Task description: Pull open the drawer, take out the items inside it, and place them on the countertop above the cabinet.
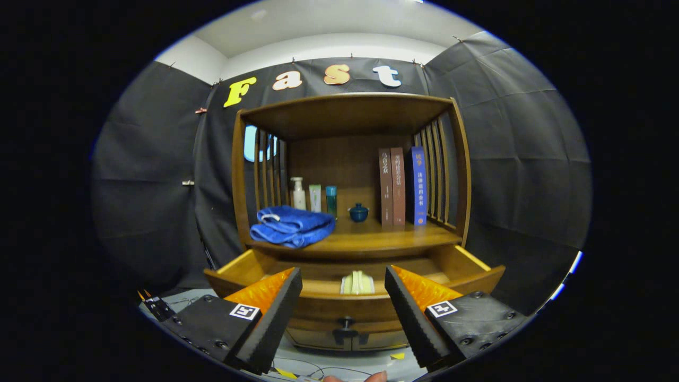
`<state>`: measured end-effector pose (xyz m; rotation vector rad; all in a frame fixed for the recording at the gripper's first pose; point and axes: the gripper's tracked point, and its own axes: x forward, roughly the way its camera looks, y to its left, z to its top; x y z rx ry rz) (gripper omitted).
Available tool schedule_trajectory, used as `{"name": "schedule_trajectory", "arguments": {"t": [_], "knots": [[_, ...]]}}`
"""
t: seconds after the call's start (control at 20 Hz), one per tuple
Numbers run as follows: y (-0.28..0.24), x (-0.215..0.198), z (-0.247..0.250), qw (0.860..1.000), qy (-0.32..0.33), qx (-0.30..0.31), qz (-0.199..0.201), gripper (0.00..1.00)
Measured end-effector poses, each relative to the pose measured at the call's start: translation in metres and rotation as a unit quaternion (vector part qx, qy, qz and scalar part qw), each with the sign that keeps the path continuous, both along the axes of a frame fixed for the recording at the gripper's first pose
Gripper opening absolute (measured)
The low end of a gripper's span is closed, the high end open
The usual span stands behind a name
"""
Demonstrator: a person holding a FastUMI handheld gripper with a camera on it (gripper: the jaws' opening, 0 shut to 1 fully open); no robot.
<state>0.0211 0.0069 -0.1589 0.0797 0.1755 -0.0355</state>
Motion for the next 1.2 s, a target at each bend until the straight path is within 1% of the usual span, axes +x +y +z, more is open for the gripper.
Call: {"name": "schedule_trajectory", "arguments": {"t": [0.1, 0.15, 0.25, 0.35, 0.4, 0.5, 0.65, 0.8, 0.9, 1.0, 1.05, 1.2], "knots": [[-0.005, 0.017, 0.009, 0.999, 0.037, 0.011, -0.007, 0.99], [-0.013, 0.027, 0.007, 0.998, 0.063, 0.011, -0.016, 0.98], [-0.017, 0.048, -0.001, 0.992, 0.125, 0.02, -0.022, 0.99], [-0.016, 0.064, -0.023, 0.98, 0.198, 0.03, -0.016, 0.98], [-0.012, 0.07, -0.032, 0.972, 0.231, 0.034, -0.004, 0.99], [-0.009, 0.09, -0.059, 0.957, 0.288, 0.036, 0.009, 0.99], [-0.011, 0.115, -0.102, 0.935, 0.354, 0.019, 0.014, 0.97], [-0.013, 0.136, -0.141, 0.914, 0.406, 0.004, 0.011, 0.97], [-0.018, 0.148, -0.162, 0.904, 0.427, -0.009, -0.002, 0.96], [-0.02, 0.157, -0.182, 0.898, 0.44, -0.006, -0.014, 0.91], [-0.02, 0.159, -0.187, 0.895, 0.446, -0.005, -0.017, 0.86], [-0.021, 0.164, -0.206, 0.888, 0.459, -0.02, -0.017, 0.75]]}}
